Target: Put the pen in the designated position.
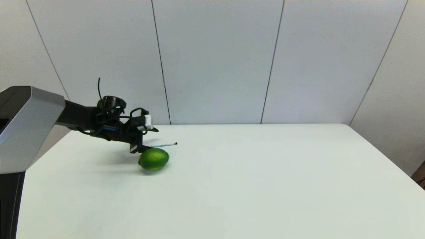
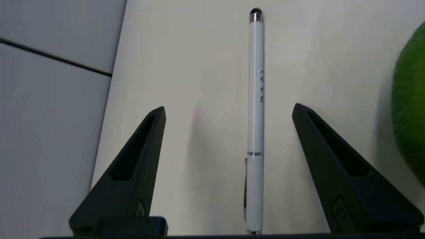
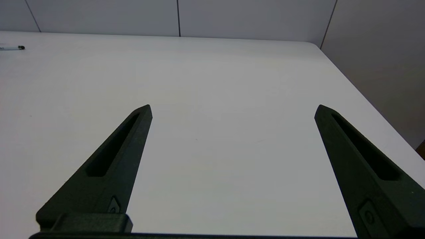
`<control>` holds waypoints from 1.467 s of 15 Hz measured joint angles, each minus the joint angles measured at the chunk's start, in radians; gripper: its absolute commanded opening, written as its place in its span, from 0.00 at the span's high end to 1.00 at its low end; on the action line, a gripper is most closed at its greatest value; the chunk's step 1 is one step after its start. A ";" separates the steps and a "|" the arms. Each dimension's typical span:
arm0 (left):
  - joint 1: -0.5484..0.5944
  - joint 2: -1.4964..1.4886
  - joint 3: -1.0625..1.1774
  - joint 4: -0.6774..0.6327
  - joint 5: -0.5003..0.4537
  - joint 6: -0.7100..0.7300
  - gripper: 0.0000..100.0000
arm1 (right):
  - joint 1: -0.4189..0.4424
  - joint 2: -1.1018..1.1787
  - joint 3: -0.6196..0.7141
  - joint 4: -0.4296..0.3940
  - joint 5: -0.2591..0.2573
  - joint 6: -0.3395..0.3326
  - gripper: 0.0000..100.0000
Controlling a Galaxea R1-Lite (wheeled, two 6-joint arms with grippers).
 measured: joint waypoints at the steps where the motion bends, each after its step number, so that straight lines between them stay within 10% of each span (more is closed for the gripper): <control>1: 0.000 -0.005 -0.009 0.001 0.021 -0.016 0.00 | 0.000 0.000 0.000 0.000 0.000 0.000 0.00; 10: 0.003 -0.130 -0.063 0.013 0.233 -0.192 0.00 | 0.000 0.000 0.000 0.000 0.000 0.000 0.00; 22: 0.002 -0.553 -0.048 0.043 0.449 -0.835 0.00 | 0.000 0.000 0.000 0.000 0.000 0.000 0.00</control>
